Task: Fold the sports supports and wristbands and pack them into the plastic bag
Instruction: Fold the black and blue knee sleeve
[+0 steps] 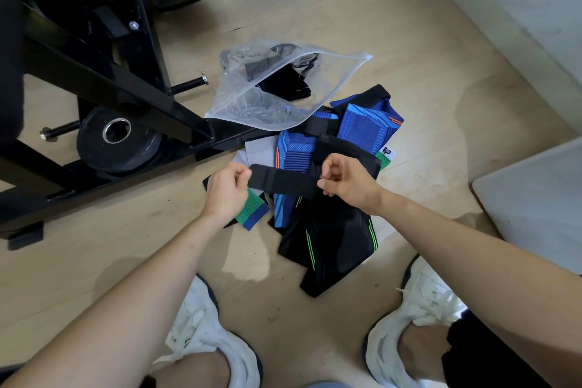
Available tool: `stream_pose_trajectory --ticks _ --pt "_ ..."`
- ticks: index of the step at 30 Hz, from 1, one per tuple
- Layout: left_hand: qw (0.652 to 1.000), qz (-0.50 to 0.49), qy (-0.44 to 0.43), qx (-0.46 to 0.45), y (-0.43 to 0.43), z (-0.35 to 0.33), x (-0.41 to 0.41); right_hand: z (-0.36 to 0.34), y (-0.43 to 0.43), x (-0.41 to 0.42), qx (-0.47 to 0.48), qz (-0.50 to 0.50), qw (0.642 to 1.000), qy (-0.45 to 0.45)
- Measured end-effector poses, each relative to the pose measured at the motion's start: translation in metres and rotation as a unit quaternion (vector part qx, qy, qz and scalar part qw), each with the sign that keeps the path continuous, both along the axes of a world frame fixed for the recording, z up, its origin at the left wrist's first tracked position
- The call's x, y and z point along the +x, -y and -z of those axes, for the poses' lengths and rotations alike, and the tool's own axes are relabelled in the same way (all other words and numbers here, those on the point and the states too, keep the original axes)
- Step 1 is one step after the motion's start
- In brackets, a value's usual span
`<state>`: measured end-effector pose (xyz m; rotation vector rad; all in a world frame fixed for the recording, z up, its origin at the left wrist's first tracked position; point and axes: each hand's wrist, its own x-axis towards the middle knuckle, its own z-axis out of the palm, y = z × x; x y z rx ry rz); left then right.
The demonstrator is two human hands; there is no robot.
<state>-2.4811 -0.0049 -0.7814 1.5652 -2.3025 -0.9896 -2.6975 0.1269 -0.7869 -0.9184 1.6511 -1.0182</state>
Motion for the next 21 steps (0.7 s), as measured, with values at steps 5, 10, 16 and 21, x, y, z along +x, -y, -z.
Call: stream_pose_trajectory --ticks 5,10,16,21 --pt "0.996 -0.006 -0.041 0.077 0.000 -0.003 -0.003 0.001 0.000 -0.005 0.018 -0.010 0.993 -0.117" --pt "0.990 -0.082 -0.093 0.064 0.007 -0.007 0.005 0.012 -0.008 -0.050 0.093 -0.102 0.928 -0.345" --pt "0.992 -0.105 -0.062 0.037 0.009 -0.004 0.008 0.025 0.001 -0.044 0.140 -0.207 0.890 -0.381" --pt "0.992 -0.123 -0.015 0.027 0.008 0.004 0.013 0.037 0.000 -0.047 0.106 -0.107 0.949 -0.276"
